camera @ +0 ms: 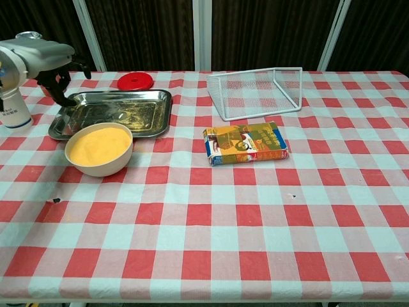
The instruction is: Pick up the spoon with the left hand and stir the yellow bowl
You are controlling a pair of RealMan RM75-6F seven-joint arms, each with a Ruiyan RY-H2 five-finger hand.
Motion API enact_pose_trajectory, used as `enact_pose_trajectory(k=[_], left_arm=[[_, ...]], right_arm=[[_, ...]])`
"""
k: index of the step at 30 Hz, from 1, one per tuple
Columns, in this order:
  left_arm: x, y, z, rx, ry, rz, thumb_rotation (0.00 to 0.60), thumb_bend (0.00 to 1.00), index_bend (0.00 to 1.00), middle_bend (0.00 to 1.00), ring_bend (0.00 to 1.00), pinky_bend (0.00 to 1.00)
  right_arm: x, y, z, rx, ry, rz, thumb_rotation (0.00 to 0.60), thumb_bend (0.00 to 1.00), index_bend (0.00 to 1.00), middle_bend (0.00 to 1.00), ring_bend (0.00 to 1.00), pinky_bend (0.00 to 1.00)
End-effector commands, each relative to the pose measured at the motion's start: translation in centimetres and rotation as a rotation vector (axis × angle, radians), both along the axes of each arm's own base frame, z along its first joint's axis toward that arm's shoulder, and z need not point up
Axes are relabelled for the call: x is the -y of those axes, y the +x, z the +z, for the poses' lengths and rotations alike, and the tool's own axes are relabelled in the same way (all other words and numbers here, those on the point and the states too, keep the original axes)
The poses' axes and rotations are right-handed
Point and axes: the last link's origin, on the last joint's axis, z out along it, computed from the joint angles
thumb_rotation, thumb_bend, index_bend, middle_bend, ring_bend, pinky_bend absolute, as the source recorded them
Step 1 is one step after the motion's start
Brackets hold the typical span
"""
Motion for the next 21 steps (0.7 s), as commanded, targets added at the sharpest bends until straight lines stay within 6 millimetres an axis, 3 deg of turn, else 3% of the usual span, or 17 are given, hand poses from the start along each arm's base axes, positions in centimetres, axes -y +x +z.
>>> enact_pose_trajectory(k=[1, 9, 13, 21], left_arm=[[2.4, -2.1, 3.4, 0.045, 0.083, 0.018, 0.600, 0.28, 0.36, 0.78, 0.76, 0.83], [9.3, -7.1, 9.5, 0.101, 0.232, -0.005, 0.600, 0.22, 0.37, 0.51, 0.44, 0.47], [12.5, -9.6, 11.4, 0.086, 0.263, -0.002, 0.600, 0.21, 0.36, 0.39, 0.33, 0.34], [18.3, -13.0, 12.4, 0.064, 0.281, 0.048, 0.600, 0.20, 0.36, 0.36, 0.30, 0.28]], right_arm=[[0.0, -0.1, 0.0, 0.000, 0.002, -0.004, 0.600, 0.13, 0.00, 0.00, 0.00, 0.00], [0.2, -0.2, -0.3, 0.008, 0.025, -0.013, 0.600, 0.13, 0.00, 0.00, 0.00, 0.00], [0.2, -0.3, -0.6, 0.010, 0.040, -0.019, 0.600, 0.13, 0.00, 0.00, 0.00, 0.00], [0.2, -0.2, -1.4, 0.014, 0.065, -0.014, 0.600, 0.13, 0.00, 0.00, 0.00, 0.00]])
